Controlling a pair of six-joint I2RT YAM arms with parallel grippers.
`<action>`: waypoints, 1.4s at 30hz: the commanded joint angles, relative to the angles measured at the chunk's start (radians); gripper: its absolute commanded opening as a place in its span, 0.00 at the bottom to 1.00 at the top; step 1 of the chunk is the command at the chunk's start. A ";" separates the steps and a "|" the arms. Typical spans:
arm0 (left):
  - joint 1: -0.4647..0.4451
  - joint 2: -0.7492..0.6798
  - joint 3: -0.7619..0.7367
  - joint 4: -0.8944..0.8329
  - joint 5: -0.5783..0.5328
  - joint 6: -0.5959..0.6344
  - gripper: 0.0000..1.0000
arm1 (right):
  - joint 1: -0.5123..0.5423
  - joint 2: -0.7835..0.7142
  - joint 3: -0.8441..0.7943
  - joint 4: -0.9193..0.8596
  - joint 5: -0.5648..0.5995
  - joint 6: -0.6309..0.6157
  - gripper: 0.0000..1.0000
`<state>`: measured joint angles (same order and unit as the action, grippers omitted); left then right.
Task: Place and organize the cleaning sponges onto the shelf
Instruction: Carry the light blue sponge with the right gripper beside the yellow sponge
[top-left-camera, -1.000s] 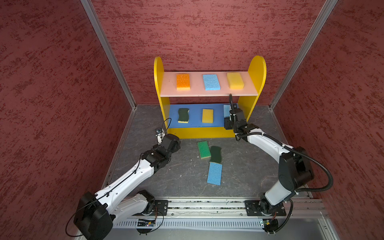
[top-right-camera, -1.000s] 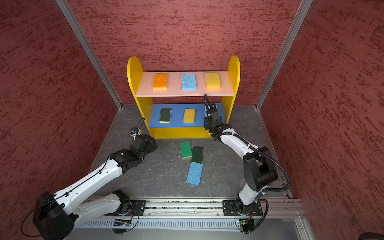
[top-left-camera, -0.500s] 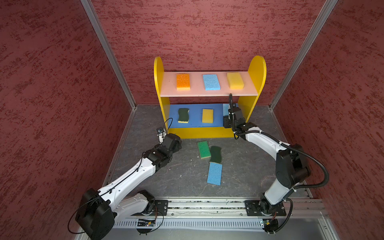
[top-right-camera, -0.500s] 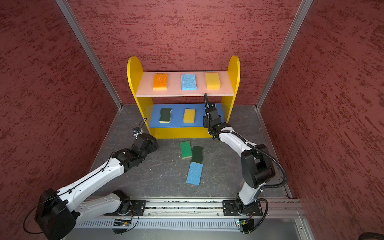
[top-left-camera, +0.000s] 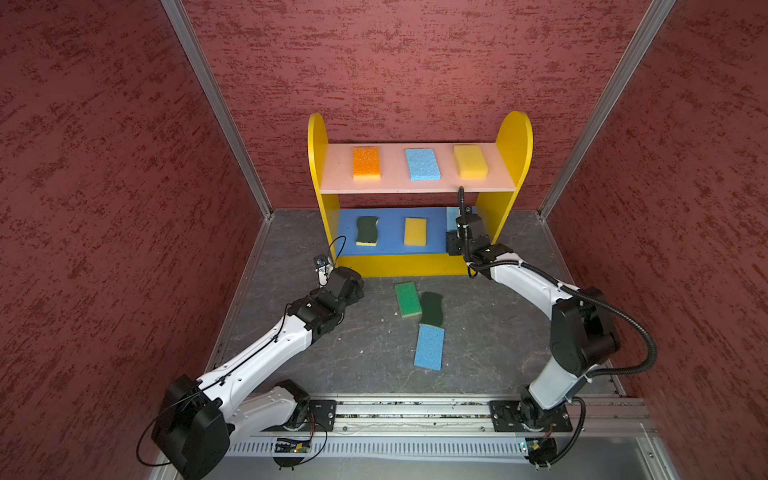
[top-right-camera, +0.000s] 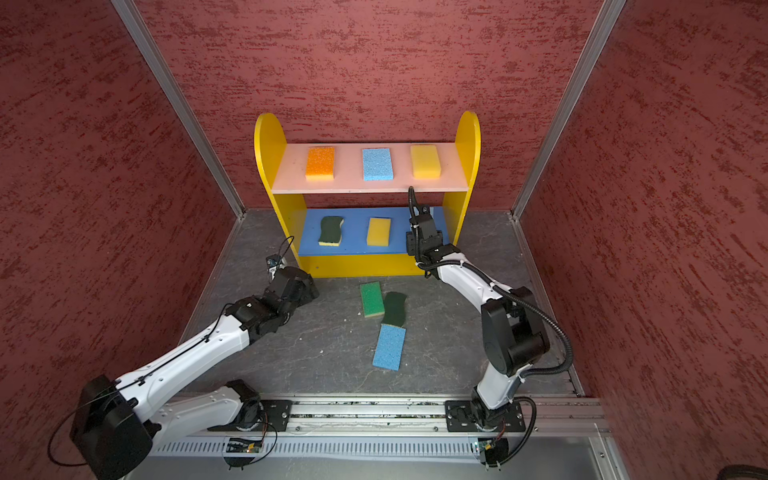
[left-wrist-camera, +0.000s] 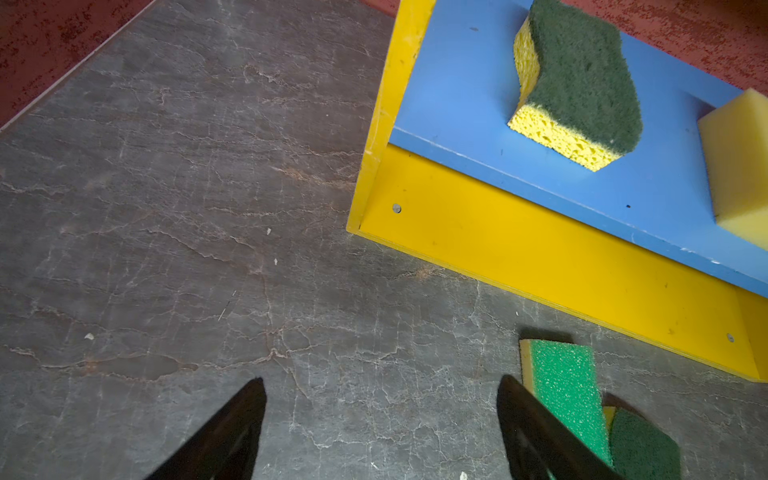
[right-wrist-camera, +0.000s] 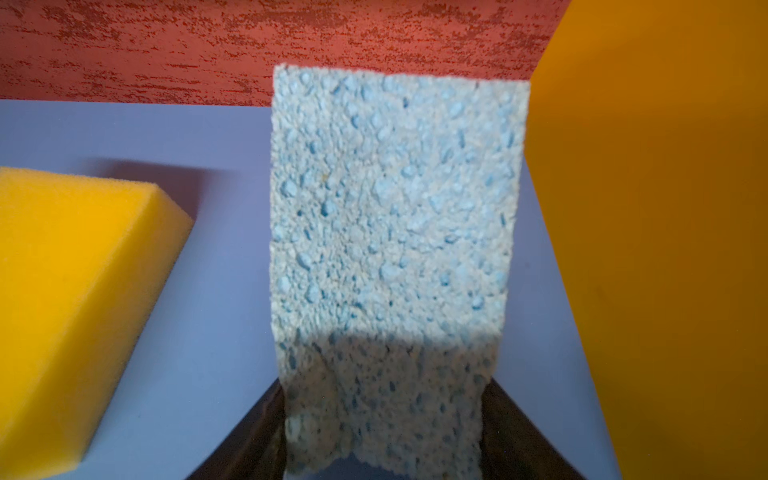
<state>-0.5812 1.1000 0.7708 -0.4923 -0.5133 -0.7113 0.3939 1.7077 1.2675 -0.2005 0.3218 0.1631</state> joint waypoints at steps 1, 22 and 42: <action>0.010 0.012 0.023 0.025 0.004 -0.010 0.87 | -0.019 0.009 0.033 -0.011 0.028 -0.017 0.68; 0.009 0.009 0.030 0.018 0.000 -0.012 0.87 | -0.029 0.024 0.022 -0.009 0.016 -0.041 0.71; 0.011 0.015 0.032 0.016 0.001 -0.016 0.88 | -0.030 0.041 0.032 -0.018 -0.009 -0.057 0.74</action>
<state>-0.5770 1.1145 0.7784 -0.4774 -0.5060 -0.7219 0.3813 1.7283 1.2690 -0.1944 0.3191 0.1211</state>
